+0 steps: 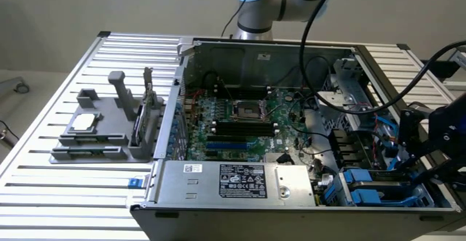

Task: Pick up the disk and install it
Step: 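Insert the disk into the insertion slot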

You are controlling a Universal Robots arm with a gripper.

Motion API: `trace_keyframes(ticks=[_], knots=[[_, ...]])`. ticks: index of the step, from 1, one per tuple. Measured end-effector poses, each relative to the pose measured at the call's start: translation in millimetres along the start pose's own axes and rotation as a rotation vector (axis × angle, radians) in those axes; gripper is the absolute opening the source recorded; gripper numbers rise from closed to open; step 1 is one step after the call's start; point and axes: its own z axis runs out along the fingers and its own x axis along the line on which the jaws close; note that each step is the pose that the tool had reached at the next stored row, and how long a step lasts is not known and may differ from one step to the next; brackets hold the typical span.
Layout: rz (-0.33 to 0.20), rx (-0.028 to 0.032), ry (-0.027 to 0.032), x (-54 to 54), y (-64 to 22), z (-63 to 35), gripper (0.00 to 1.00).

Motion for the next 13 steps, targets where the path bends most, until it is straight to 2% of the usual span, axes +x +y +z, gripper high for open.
trace_keyframes(ticks=[13], knots=[[0.055, -0.0062, -0.0006, 3.4, 0.9, 1.7, 0.31]])
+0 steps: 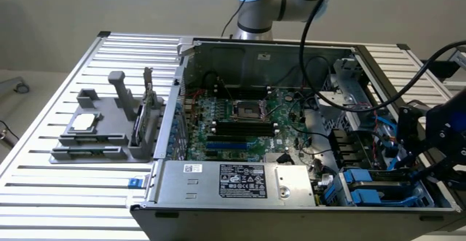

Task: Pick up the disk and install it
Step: 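Insert the disk into the insertion slot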

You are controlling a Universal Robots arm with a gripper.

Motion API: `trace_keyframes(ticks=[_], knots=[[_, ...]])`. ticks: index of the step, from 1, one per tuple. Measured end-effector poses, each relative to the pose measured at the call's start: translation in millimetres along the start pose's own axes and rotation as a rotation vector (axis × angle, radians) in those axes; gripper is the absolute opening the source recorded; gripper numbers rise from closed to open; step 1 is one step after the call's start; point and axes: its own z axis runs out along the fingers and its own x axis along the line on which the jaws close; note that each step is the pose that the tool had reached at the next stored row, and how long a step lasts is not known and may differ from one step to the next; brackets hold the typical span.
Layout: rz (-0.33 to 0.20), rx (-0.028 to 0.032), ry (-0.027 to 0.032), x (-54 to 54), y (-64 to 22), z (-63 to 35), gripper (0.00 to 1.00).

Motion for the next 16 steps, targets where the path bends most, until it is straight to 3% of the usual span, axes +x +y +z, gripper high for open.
trace_keyframes(ticks=[11, 13, 14, 16], knots=[[0.021, -0.0017, -0.0016, -0.9, 3.6, 0.0, 0.31], [0.025, -0.0020, -0.0017, -0.9, 3.6, 0.0, 0.29], [0.027, -0.0022, -0.0019, -1.0, 3.6, 0.0, 0.23], [0.032, -0.0024, -0.0021, -1.0, 3.6, 0.0, 0.23]])
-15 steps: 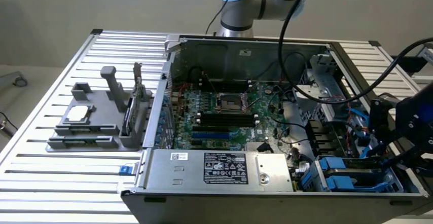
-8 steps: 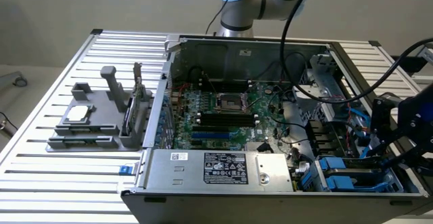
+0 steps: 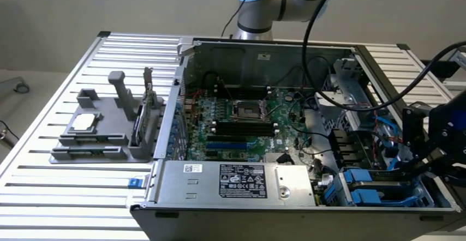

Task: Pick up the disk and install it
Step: 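Insert the disk into the insertion slot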

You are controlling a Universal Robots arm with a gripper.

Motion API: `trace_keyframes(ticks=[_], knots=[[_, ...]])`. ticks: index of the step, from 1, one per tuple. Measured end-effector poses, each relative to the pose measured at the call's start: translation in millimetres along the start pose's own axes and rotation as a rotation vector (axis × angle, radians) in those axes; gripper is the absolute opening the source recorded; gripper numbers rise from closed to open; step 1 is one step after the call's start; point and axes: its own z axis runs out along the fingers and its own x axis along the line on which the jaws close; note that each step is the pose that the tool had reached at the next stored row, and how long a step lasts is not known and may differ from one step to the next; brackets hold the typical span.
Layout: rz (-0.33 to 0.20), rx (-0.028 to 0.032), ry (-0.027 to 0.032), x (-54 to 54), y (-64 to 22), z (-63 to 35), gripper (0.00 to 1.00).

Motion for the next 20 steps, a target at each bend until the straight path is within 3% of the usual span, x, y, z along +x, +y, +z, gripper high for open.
trace_keyframes(ticks=[1, 5, 15, 20], knots=[[0.002, 0.0000, 0.0000, 0.0, 0.0, 0.0, 0.17], [0.014, 0.0009, 0.0005, 0.1, -0.1, 0.1, 0.17], [0.023, 0.0114, 0.0063, 5.6, -9.7, -2.2, 0.17], [0.040, 0.0188, 0.0127, 6.4, -11.0, -2.3, 0.17]])
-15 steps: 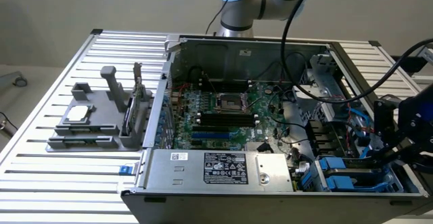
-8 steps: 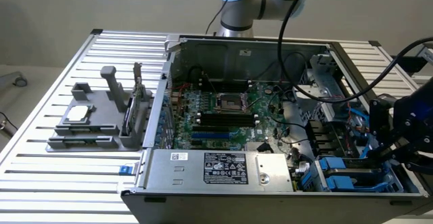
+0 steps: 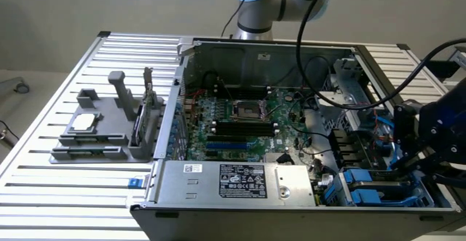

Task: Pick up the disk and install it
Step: 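Insert the disk into the insertion slot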

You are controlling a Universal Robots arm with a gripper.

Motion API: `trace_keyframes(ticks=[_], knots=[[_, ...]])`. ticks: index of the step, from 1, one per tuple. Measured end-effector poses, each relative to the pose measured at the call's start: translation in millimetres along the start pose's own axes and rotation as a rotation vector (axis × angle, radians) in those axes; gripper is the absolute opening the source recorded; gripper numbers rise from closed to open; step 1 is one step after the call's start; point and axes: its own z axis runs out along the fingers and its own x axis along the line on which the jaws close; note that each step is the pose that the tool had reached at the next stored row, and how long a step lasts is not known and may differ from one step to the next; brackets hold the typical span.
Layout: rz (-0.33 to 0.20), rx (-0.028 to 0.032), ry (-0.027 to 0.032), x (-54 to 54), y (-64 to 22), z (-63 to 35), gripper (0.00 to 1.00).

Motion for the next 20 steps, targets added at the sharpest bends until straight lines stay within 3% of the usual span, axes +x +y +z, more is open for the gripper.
trace_keyframes(ticks=[3, 13, 17, 20], knots=[[0.019, 0.0114, 0.0068, 0.0, -0.1, 0.0, 0.17], [0.100, 0.0642, 0.0380, 0.0, 0.0, 0.0, 0.17], [0.139, 0.0766, 0.0460, 0.0, -0.1, 0.0, 0.17], [0.170, 0.0818, 0.0501, 0.0, -0.1, 0.0, 0.17]])
